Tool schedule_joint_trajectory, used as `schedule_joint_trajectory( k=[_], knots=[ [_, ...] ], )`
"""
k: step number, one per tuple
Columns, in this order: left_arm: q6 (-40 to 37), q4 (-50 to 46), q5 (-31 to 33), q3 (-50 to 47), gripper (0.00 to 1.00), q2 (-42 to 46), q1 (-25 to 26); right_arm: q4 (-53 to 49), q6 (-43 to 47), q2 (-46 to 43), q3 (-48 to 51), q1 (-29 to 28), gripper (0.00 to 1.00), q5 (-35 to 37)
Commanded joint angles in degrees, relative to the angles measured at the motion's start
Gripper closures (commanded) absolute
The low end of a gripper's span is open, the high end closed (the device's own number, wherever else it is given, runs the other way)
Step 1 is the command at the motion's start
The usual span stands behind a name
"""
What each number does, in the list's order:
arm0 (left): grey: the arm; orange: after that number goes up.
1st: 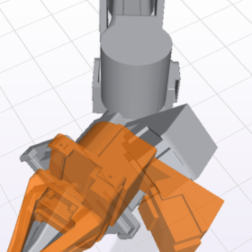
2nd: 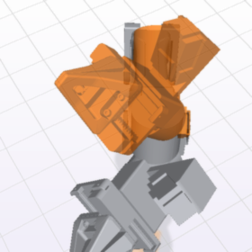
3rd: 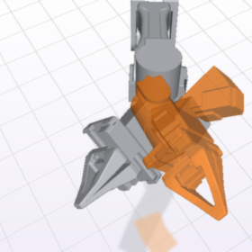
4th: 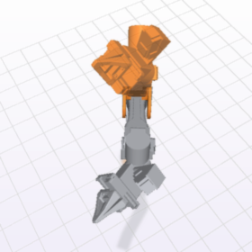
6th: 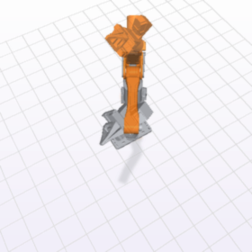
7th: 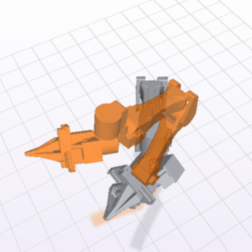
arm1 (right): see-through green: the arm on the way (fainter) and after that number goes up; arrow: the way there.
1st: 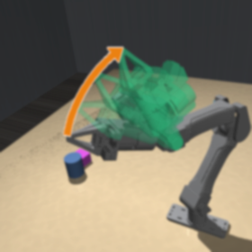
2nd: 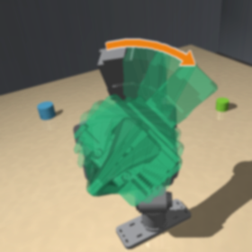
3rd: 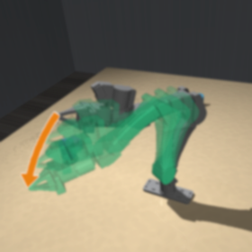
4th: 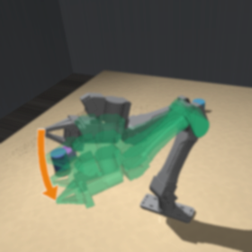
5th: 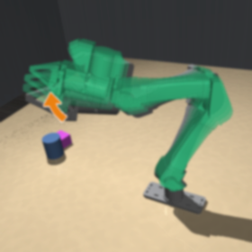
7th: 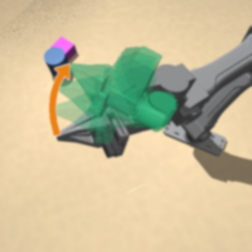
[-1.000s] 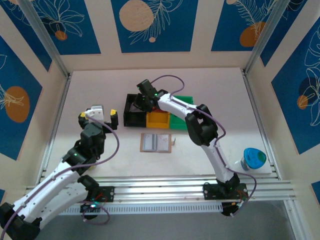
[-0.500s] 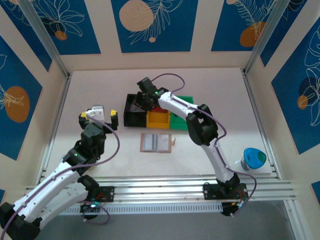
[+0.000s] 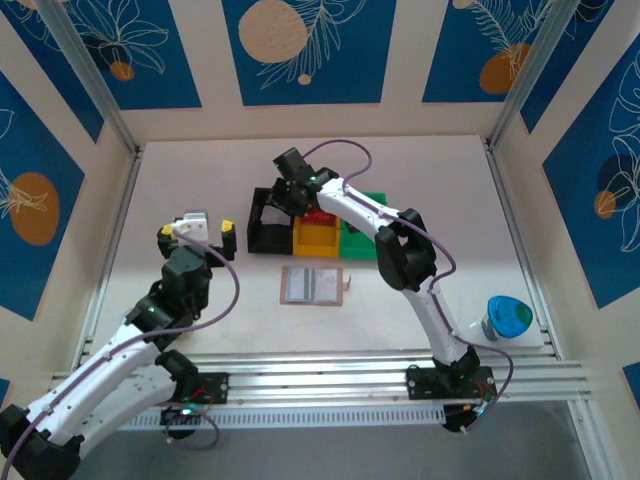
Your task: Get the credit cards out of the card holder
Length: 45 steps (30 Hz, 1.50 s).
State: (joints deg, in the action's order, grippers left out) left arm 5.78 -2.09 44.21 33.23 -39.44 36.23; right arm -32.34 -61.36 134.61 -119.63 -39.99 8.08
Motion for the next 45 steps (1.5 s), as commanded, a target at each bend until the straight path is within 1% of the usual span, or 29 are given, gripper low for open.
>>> schedule_joint_trajectory(
  k=[1, 4, 7, 10, 12, 18, 22, 25, 29, 32, 35, 38, 40, 42, 45],
  knots=[
    [-0.9, 1.8, 0.8, -0.7, 0.0, 0.9, -0.6, -3.1, 1.3, -1.6, -1.8, -0.1, 0.76, 1.4],
    [-0.9, 1.7, 0.7, -0.7, 0.0, 0.9, -0.6, -3.4, 2.9, -4.1, -1.8, -0.3, 0.76, 0.7],
    [-0.6, 1.0, -0.1, -0.6, 0.0, 1.0, -0.7, -3.7, 6.4, -8.2, -0.6, -0.9, 0.76, 0.6],
    [-0.4, -0.7, -4.5, -0.2, 0.0, 0.8, -0.6, -3.6, 10.8, -14.3, 3.0, -1.7, 0.76, 0.8],
    [-0.3, -1.8, -8.8, 0.1, 0.0, 0.2, -0.6, -2.4, 13.3, -19.3, 7.9, -2.3, 0.76, 0.3],
    [1.3, -7.0, -19.7, 2.9, 0.0, -3.8, -0.5, 2.9, 17.0, -34.3, 26.4, -1.6, 0.76, -5.1],
    [3.0, -11.1, -26.4, 5.9, 0.0, -8.5, -0.4, 4.7, 19.2, -41.9, 37.4, -0.3, 0.76, -8.1],
    [4.3, -14.3, -31.2, 8.6, 0.0, -12.9, -0.2, 6.6, 20.8, -45.9, 45.3, 1.4, 0.77, -12.4],
    [5.9, -19.5, -34.8, 13.0, 0.0, -18.6, 0.1, 8.1, 23.0, -48.4, 53.1, 3.0, 0.77, -15.3],
    [6.8, -23.8, -35.7, 16.3, 0.0, -22.4, 0.8, 9.6, 24.1, -48.6, 57.1, 3.5, 0.79, -17.5],
    [8.2, -27.5, -36.6, 18.9, 0.0, -25.0, 2.1, 13.8, 24.5, -47.9, 60.8, 3.5, 0.79, -21.1],
    [11.6, -31.9, -39.2, 21.0, 0.0, -27.2, 2.4, 17.3, 25.0, -46.5, 62.8, 3.1, 0.79, -24.3],
    [14.5, -34.9, -39.5, 21.5, 0.0, -28.2, 2.7, 19.6, 25.3, -46.0, 64.1, 2.7, 0.79, -24.9],
    [17.9, -37.1, -39.4, 21.0, 0.0, -28.8, 2.8, 21.3, 25.2, -45.4, 65.2, 2.6, 0.79, -25.1],
    [22.9, -38.0, -40.5, 18.8, 0.0, -29.4, 3.3, 21.6, 25.0, -44.8, 65.8, 2.7, 0.79, -23.7]
  ],
)
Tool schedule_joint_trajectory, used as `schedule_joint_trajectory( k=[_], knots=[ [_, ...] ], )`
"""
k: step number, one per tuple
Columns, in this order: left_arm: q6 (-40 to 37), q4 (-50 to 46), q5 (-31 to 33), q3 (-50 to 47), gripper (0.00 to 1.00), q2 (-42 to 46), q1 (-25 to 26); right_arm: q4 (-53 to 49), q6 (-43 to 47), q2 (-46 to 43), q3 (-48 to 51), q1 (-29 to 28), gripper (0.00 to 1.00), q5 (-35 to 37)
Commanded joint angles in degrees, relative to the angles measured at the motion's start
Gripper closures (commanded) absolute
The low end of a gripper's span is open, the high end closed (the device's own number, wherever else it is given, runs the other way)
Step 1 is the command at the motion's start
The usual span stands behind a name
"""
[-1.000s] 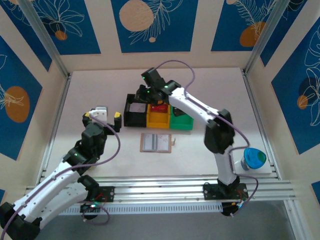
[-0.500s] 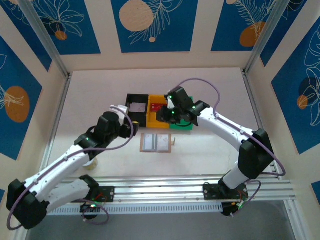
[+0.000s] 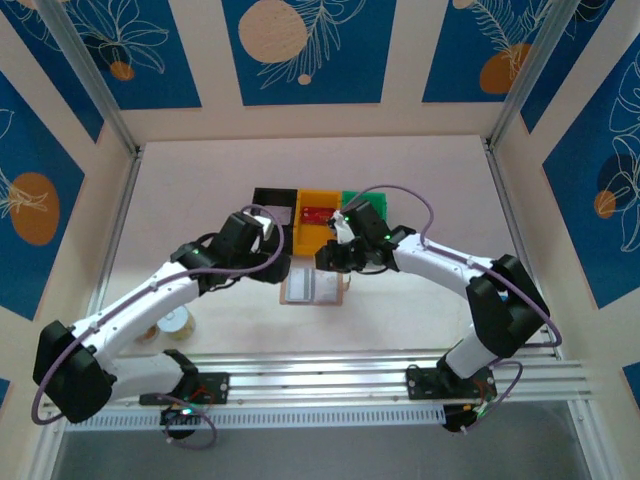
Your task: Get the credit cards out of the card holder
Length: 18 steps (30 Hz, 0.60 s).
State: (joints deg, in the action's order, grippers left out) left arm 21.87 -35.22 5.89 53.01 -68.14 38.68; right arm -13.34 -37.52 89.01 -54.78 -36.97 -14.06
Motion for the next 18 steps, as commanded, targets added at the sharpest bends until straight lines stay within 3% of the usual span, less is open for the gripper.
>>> schedule_joint_trajectory(
  k=[1, 10, 18],
  knots=[
    [8.6, -4.9, -2.5, -1.6, 0.0, -0.9, 1.3, 2.2, 1.0, 0.9, 1.1, -0.3, 0.79, -0.4],
    [20.7, -0.8, -7.0, -3.3, 0.0, -2.4, 4.8, 4.0, -0.1, 3.4, 4.6, 0.6, 0.81, 0.8],
    [28.6, 5.1, -9.5, -3.2, 0.0, -5.4, 6.1, 3.2, -1.3, 5.0, 5.4, 2.8, 0.89, 1.8]
  ],
)
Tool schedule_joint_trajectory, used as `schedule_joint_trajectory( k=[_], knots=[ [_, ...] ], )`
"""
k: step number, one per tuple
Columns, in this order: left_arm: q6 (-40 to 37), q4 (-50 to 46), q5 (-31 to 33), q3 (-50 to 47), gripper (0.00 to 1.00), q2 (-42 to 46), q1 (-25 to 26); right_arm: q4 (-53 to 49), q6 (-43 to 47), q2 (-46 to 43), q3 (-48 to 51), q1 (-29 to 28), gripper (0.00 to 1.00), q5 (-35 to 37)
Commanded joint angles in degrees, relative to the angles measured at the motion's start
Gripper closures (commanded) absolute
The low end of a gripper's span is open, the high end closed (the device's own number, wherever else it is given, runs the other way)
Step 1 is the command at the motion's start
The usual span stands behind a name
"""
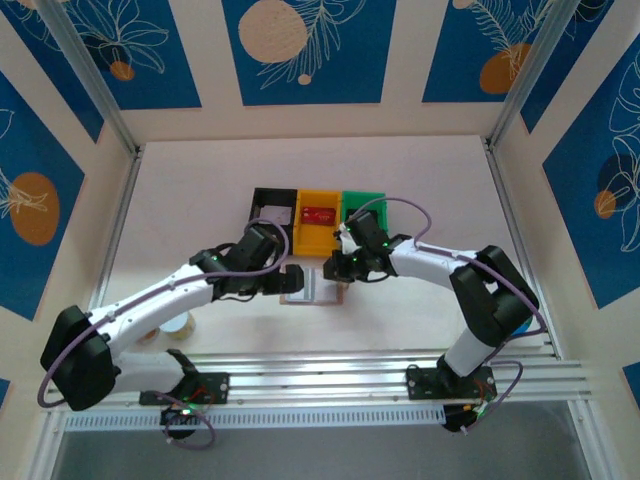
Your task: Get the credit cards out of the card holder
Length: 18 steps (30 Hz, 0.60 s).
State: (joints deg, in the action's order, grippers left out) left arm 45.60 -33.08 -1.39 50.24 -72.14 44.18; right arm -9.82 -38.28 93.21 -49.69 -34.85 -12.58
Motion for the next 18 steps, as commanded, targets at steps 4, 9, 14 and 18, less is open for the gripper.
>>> schedule_joint_trajectory(
  k=[4, 9, 14, 18],
  knots=[
    [7.4, 3.9, -2.5, 0.7, 0.02, -4.1, 1.0, -1.8, -1.0, 1.5, -0.1, 0.7, 0.92, 2.5],
    [9.4, 4.9, -1.6, 2.1, 0.05, -6.5, 1.8, -3.8, -1.2, 1.7, -0.6, 0.7, 0.97, 6.1],
    [10.8, 7.1, -1.8, 3.1, 0.07, -9.1, 2.5, -5.4, -1.5, 1.7, -0.9, 0.6, 0.99, 9.7],
    [11.1, 8.1, -1.7, 4.7, 0.09, -11.4, 3.0, -5.3, -1.9, 2.4, -1.0, 0.6, 1.0, 9.6]
  ],
)
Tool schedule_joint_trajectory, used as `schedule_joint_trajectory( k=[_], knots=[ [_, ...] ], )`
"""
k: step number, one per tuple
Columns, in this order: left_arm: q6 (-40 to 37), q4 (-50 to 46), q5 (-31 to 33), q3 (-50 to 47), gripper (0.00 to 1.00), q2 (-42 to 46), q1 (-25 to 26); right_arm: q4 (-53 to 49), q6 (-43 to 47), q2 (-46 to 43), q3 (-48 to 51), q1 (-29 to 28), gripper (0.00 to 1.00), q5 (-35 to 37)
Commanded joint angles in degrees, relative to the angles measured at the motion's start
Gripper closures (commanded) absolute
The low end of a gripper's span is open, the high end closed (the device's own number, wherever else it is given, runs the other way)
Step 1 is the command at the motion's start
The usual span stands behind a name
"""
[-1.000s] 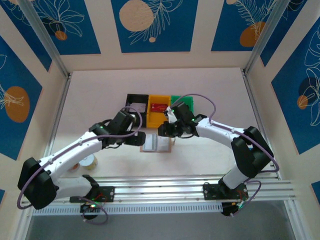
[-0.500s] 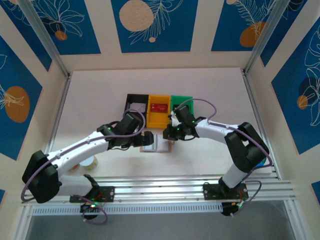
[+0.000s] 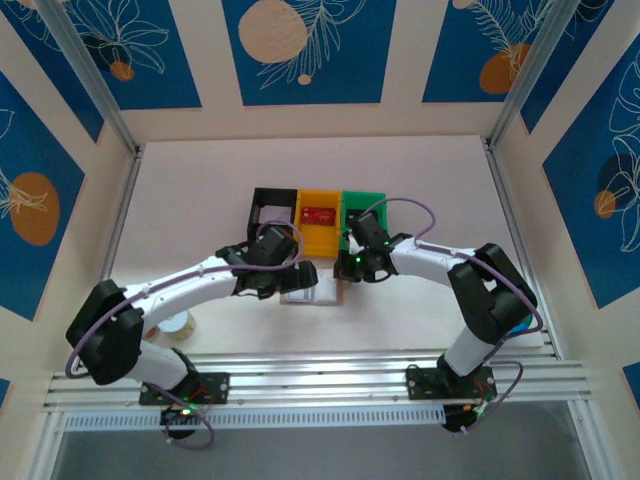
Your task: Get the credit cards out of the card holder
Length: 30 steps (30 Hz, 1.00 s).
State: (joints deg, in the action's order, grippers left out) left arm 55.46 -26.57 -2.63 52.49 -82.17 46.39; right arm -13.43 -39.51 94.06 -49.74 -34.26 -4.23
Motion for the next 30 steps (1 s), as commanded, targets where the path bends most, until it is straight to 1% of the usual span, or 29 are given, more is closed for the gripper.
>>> schedule_joint_trajectory(
  k=[1, 8, 10, 12, 18, 24, 27, 30],
  knots=[
    [1.3, 2.0, -0.6, 2.8, 0.11, -1.8, 0.8, -1.6, -0.7, 1.8, -1.1, 0.0, 1.0, 1.0],
    [1.3, 3.8, -1.4, 5.5, 0.14, -6.3, 1.4, -1.8, -0.7, 2.4, -1.6, 0.2, 1.0, 1.0],
    [1.4, 4.9, -1.7, 5.7, 0.16, -7.3, 1.4, -1.9, -0.7, 2.5, -1.6, 0.3, 1.0, 1.1],
    [1.5, 6.1, -2.3, 5.6, 0.2, -8.4, 1.6, -1.9, -0.7, 2.5, -1.6, 0.4, 1.0, 1.0],
    [1.8, 7.9, -2.9, 5.4, 0.25, -10.4, 2.0, -1.8, -0.9, 2.7, -1.8, 0.4, 1.0, 0.8],
    [1.4, 11.0, -4.0, 4.6, 0.37, -11.7, 2.0, -1.9, -0.9, 3.1, -1.9, 0.4, 1.0, 0.9],
    [1.2, 12.7, -4.5, 3.9, 0.47, -12.3, 1.9, -1.9, -1.0, 3.4, -2.0, 0.4, 1.0, 1.0],
    [1.2, 14.1, -5.1, 3.3, 0.5, -12.9, 2.0, -2.1, -1.0, 3.6, -2.2, 0.5, 1.0, 1.1]
  ],
)
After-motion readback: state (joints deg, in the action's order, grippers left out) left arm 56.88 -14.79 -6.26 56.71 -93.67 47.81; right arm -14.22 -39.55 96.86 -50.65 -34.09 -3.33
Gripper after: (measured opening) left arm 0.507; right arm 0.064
